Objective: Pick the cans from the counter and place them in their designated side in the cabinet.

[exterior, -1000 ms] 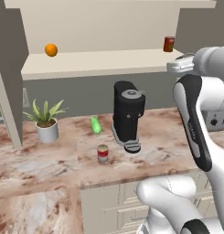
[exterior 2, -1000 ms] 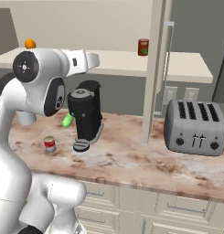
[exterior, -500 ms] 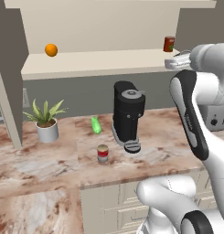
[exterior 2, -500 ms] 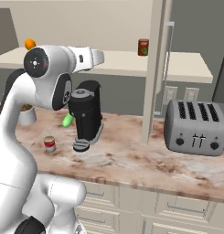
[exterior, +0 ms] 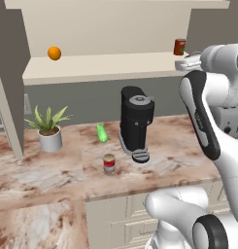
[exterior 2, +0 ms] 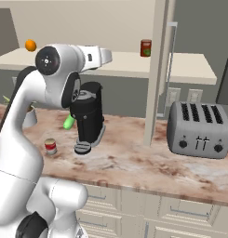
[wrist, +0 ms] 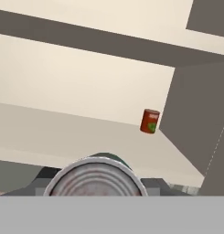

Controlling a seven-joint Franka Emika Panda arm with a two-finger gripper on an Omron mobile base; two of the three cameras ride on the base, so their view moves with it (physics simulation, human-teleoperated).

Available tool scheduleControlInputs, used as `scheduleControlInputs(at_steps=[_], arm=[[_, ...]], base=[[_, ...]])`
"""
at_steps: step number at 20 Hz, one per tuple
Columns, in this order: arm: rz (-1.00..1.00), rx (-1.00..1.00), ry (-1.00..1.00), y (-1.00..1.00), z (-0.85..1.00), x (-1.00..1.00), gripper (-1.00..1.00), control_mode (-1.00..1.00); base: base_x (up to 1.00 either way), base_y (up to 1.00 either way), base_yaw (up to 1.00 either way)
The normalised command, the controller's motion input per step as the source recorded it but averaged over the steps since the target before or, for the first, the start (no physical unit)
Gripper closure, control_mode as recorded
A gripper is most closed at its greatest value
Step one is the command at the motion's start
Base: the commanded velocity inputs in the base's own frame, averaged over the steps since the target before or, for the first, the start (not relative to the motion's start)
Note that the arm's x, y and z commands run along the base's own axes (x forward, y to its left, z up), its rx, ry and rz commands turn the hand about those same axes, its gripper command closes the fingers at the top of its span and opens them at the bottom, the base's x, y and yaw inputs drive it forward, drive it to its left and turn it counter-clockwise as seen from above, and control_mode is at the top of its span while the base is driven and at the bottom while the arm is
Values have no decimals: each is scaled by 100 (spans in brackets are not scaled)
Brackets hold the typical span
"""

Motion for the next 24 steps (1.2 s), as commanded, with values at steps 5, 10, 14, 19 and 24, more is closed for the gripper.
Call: scheduleControlInputs(at_steps=[5, 10, 14, 19, 24], arm=[[0, 0, 2, -10, 0, 21, 100, -100], [0, 0, 3, -10, 0, 21, 100, -100], [0, 0, 1, -10, 0, 18, 100, -100], [0, 0, 0, -11, -2, 22, 100, -100], [0, 0, 0, -7, -2, 23, 100, -100]], base=[[0, 0, 0], [0, 0, 0], [0, 0, 0], [0, 0, 0], [0, 0, 0]])
